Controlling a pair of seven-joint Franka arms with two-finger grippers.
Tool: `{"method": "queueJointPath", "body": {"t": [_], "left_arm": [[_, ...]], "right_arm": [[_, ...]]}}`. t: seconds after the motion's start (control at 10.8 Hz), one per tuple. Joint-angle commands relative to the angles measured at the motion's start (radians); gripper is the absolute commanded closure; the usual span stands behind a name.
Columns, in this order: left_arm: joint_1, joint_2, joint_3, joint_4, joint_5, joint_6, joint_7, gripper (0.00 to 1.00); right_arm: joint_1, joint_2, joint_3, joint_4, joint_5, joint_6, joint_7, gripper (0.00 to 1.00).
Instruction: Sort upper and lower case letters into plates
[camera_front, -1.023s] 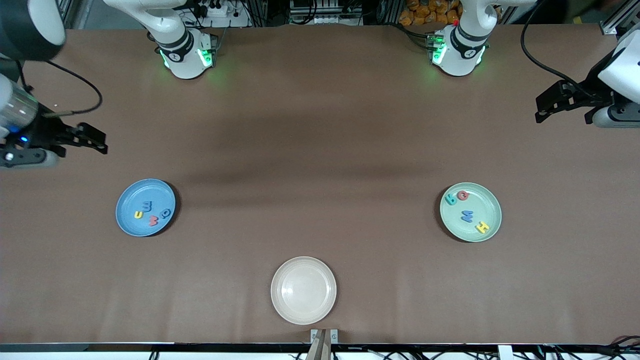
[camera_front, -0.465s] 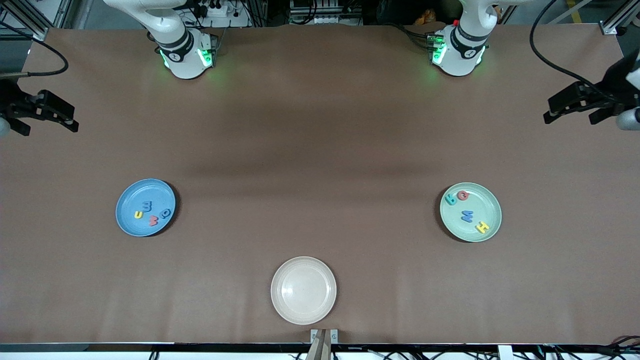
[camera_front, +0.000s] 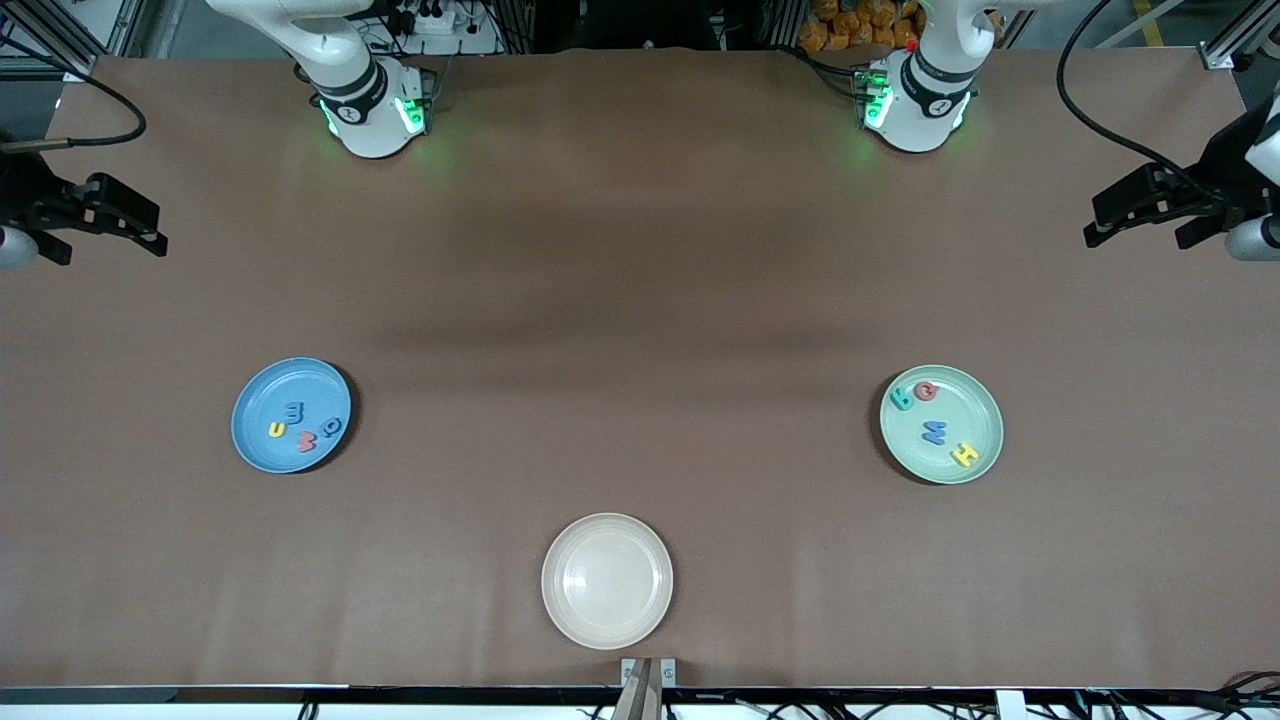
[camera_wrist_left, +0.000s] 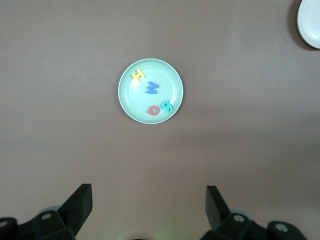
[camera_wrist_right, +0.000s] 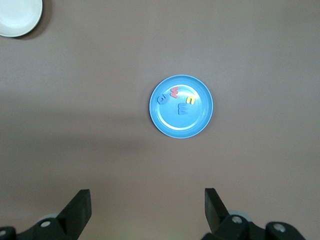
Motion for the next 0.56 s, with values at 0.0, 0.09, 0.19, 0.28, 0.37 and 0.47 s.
{"method": "queueJointPath", "body": {"t": [0.0, 0.09, 0.19, 0.28, 0.37, 0.47], "left_arm": [[0.002, -0.038, -0.020, -0.072, 0.032, 0.057, -0.012, 0.00], [-0.001, -0.040, -0.032, -0.079, 0.032, 0.065, -0.015, 0.00], [0.000, -0.041, -0.057, -0.086, 0.057, 0.067, -0.018, 0.00], [0.000, -0.047, -0.076, -0.090, 0.105, 0.065, -0.025, 0.00], [0.000, -0.049, -0.080, -0.090, 0.105, 0.065, -0.031, 0.00], [0.002, -0.050, -0.080, -0.089, 0.101, 0.065, -0.030, 0.00]], "right_arm": [[0.002, 0.010, -0.004, 0.026, 0.015, -0.044, 0.002, 0.00], [0.002, 0.008, -0.004, 0.026, 0.013, -0.047, 0.000, 0.00], [0.002, 0.008, -0.004, 0.026, 0.013, -0.047, 0.000, 0.00], [0.002, 0.008, -0.004, 0.026, 0.015, -0.047, -0.001, 0.00], [0.002, 0.008, -0.004, 0.026, 0.015, -0.047, -0.001, 0.00], [0.002, 0.008, -0.004, 0.026, 0.015, -0.047, -0.001, 0.00]]}}
